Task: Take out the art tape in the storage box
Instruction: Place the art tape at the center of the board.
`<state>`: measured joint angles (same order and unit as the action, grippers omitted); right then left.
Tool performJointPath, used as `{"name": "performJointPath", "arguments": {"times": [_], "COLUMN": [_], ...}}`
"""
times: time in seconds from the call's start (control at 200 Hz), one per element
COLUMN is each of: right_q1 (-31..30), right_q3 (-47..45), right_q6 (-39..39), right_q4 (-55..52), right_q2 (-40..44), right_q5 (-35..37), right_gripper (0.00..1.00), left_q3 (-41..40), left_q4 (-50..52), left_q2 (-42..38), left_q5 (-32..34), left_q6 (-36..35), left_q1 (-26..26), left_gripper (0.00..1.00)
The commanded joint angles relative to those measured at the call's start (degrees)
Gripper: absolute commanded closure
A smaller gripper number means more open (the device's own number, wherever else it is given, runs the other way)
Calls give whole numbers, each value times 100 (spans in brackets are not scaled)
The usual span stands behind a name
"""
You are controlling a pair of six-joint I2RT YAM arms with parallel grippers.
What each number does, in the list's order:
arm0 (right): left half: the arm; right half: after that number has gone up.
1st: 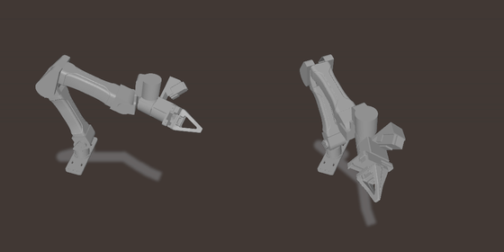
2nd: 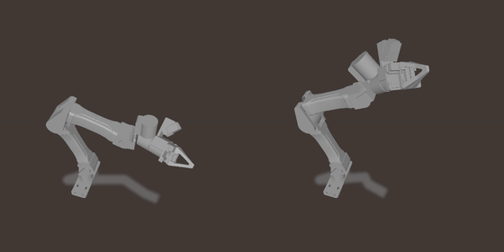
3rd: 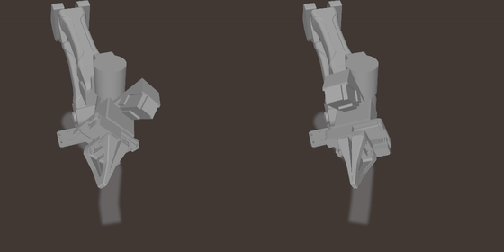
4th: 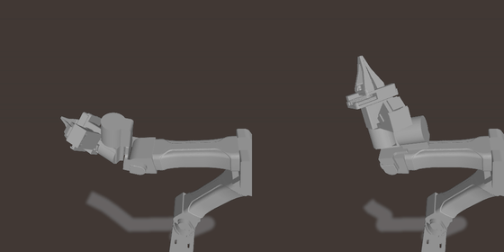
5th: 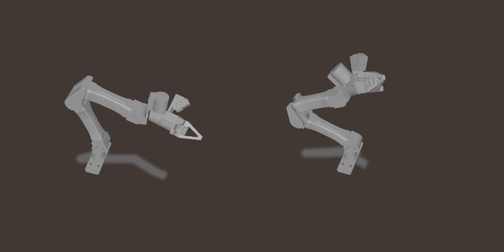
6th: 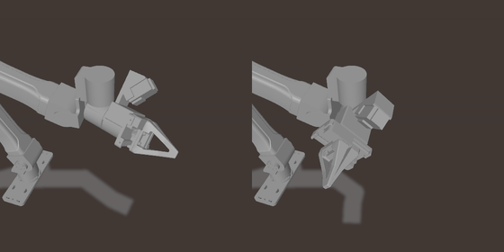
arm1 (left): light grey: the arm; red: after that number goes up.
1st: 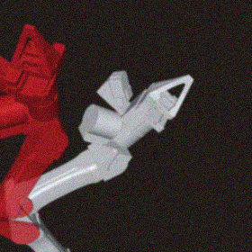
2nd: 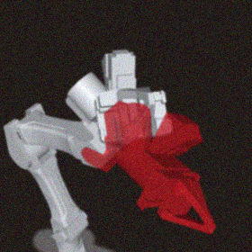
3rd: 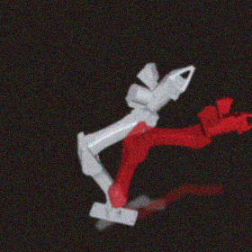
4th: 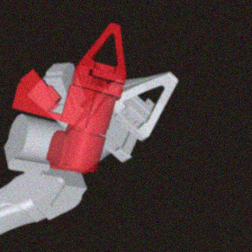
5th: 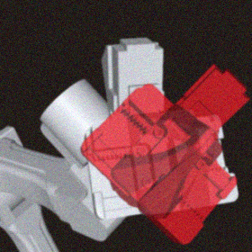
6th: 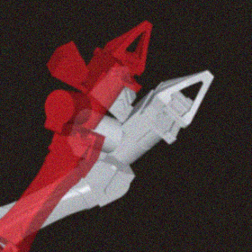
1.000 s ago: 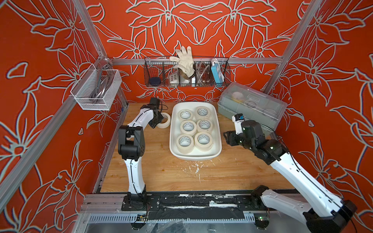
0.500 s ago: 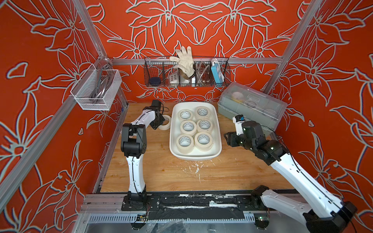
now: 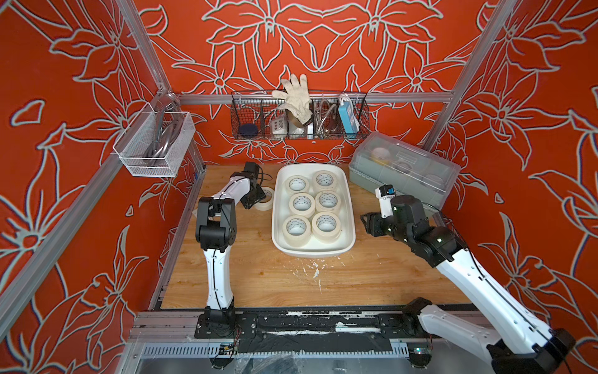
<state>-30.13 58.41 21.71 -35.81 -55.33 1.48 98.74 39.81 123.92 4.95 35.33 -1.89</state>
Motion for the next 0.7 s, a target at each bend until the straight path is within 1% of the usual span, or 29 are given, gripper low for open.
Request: {"name": "performJointPath", "arguments": {"times": [0.0, 0.055, 0.105, 0.2, 0.27, 0.395, 0.48, 0.611, 0.696], "right_q1": [27, 41, 42, 65, 77, 96, 104, 131, 170], "right_q3": [-75, -88, -102, -95, -76, -108, -189, -225, -203], "right_q6": [-21, 6, 33, 95, 146, 301, 452, 668, 793], "right_q4": [-49, -16, 8, 47, 57, 130, 259, 370, 440], "right_q2": [44, 38, 31, 5, -26, -56, -53, -145, -296], "right_q5": [-175, -181, -159, -130, -100, -64, 0, 64, 48], "right_gripper": [38, 38, 38, 38, 38, 38, 38, 40, 40], "left_q3": [293, 317, 312, 402, 571, 502, 262, -117, -442], "left_q4": [451, 550, 620, 835, 1098, 1296, 1338, 1364, 1296], "left_q2": [-485, -645, -819, -1116, -1295, -1765, -2157, -2714, -3121], "left_q5": [199, 303, 331, 98, -58, -299, -564, -1138, -1207], "left_q6": [-291, -357, -417, -585, -713, -803, -829, -962, -1160], "left_q1": [-4, -4, -5, -2, -4, -4, -5, -13, -106], "left_gripper": [30, 27, 21, 12, 10, 6, 1, 1, 1]}}
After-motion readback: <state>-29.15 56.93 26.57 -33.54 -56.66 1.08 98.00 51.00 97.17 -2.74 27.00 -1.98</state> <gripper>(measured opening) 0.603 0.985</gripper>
